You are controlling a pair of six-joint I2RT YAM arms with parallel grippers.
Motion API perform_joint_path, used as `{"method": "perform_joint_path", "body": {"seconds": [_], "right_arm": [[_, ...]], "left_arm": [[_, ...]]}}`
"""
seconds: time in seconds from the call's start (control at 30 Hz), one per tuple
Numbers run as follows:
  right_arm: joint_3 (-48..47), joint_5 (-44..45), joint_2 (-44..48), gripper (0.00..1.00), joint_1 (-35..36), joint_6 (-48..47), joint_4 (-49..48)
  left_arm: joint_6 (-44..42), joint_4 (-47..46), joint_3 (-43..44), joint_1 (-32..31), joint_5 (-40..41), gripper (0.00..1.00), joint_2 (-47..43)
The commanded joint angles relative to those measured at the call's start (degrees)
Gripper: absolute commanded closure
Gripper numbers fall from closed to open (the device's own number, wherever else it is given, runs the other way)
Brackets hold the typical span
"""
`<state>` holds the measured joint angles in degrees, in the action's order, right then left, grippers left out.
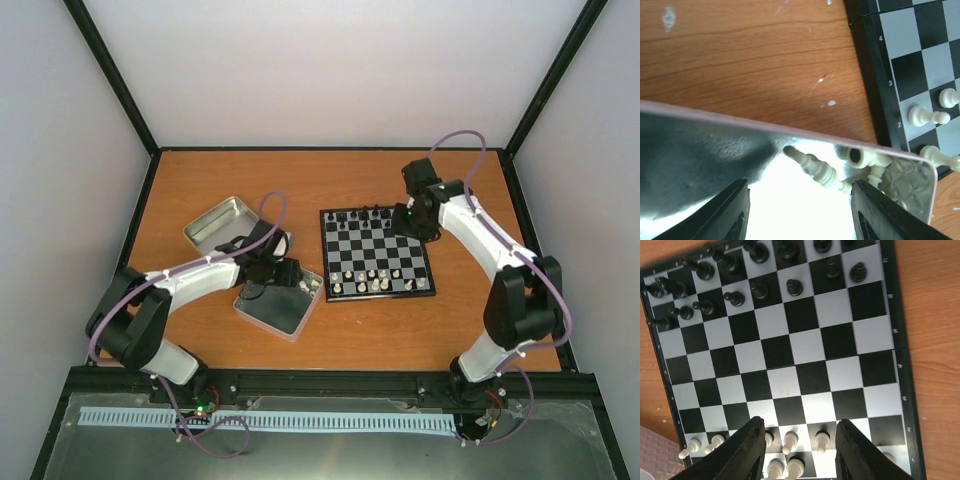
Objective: Set up the chess pieces on the board
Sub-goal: Pick up the chess piece from the storage box.
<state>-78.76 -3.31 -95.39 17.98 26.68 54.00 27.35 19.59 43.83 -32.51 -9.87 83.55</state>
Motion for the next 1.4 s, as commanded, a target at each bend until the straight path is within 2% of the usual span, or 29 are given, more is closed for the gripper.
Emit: {"method": "perform_joint_path", "body": {"seconds": [0.0, 0.13, 0.37, 0.43, 0.6, 0.93, 1.37], "right_arm": [[4.9, 5.9, 6.4, 0.61, -0.2, 6.3, -3.4], [7.0, 7.7, 10.6, 0.62, -0.2, 6.0, -1.9], [12.5, 10.1, 18.0, 0.63, -0.1, 3.0, -4.0], [14.0, 10.4, 20.6, 0.63, -0.1, 2.7, -4.7], [17.9, 8.7, 25.4, 0.63, -0.2, 2.4, -6.8], [21.6, 8.5, 29.9, 0.63, -0.1, 3.1, -8.2], [24.1, 9.7, 32.3, 0.63, -0.1, 2.6, -9.6]], "left_arm": [[7.2, 6.2, 7.3, 0.3, -5.5, 0.45, 3.7], [14.3, 10.0, 10.6, 0.3, -6.4, 0.46, 4.6], [27.2, 13.7, 9.8, 0.2, -6.8, 0.68, 8.1], [29.1, 13.7, 9.6, 0.0, -6.8, 0.7, 8.3], [33.6, 10.6, 9.0, -0.1, -6.1, 0.61, 7.8], [40.9, 9.2, 11.4, -0.5, -6.5, 0.62, 11.2], [43.4, 17.1, 17.8, -2.6, -2.8, 0.65, 17.2]]}}
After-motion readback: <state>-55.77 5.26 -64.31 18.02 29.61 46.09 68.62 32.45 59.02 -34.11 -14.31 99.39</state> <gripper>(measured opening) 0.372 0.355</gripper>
